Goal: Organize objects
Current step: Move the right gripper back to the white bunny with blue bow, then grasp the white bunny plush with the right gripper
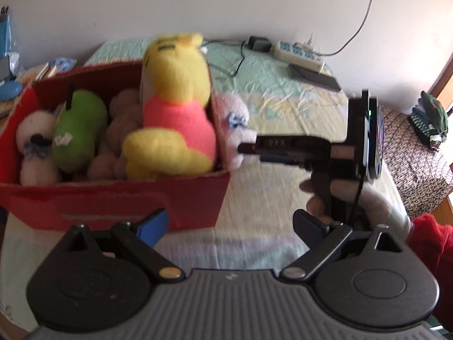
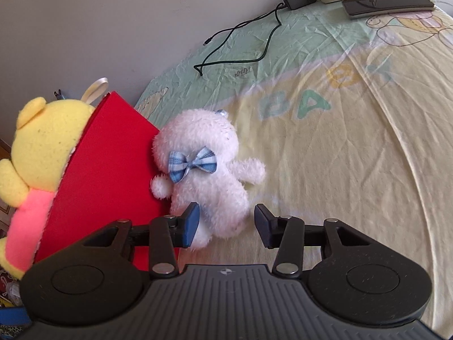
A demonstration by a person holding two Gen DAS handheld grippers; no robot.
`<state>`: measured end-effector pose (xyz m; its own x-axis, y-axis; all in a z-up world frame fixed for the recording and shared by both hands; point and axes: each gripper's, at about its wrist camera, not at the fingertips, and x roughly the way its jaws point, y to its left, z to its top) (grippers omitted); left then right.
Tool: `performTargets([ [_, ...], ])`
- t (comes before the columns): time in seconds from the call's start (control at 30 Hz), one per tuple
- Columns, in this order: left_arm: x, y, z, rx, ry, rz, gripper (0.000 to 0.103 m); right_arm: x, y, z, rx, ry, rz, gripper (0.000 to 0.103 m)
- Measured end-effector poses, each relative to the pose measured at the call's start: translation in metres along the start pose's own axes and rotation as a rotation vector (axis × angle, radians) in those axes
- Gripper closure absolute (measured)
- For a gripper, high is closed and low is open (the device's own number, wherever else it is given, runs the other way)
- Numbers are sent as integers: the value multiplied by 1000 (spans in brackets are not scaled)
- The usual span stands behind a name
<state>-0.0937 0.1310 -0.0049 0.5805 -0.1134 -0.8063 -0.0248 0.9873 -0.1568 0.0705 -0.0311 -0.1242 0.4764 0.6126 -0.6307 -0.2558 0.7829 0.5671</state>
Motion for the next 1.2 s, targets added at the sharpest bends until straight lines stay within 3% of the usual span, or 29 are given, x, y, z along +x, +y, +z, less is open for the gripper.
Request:
performTargets([
  [0.2, 10, 1, -7, -8, 38, 16, 9, -2, 2, -2, -3, 26, 32, 74],
  [0.87, 30, -29, -22, 167, 118, -177, 9, -109, -24, -85, 64, 172, 97, 70],
  [0.97, 34, -31, -23, 173, 129, -195, 9, -118, -24, -82, 52, 140, 118, 60],
  [1.07, 40, -34, -22, 177, 132, -192, 9, -119, -30, -72, 68, 83, 97, 59],
  [1.2, 53, -39, -18, 175, 140, -171, 9, -102, -39, -57, 100, 70, 105, 59],
])
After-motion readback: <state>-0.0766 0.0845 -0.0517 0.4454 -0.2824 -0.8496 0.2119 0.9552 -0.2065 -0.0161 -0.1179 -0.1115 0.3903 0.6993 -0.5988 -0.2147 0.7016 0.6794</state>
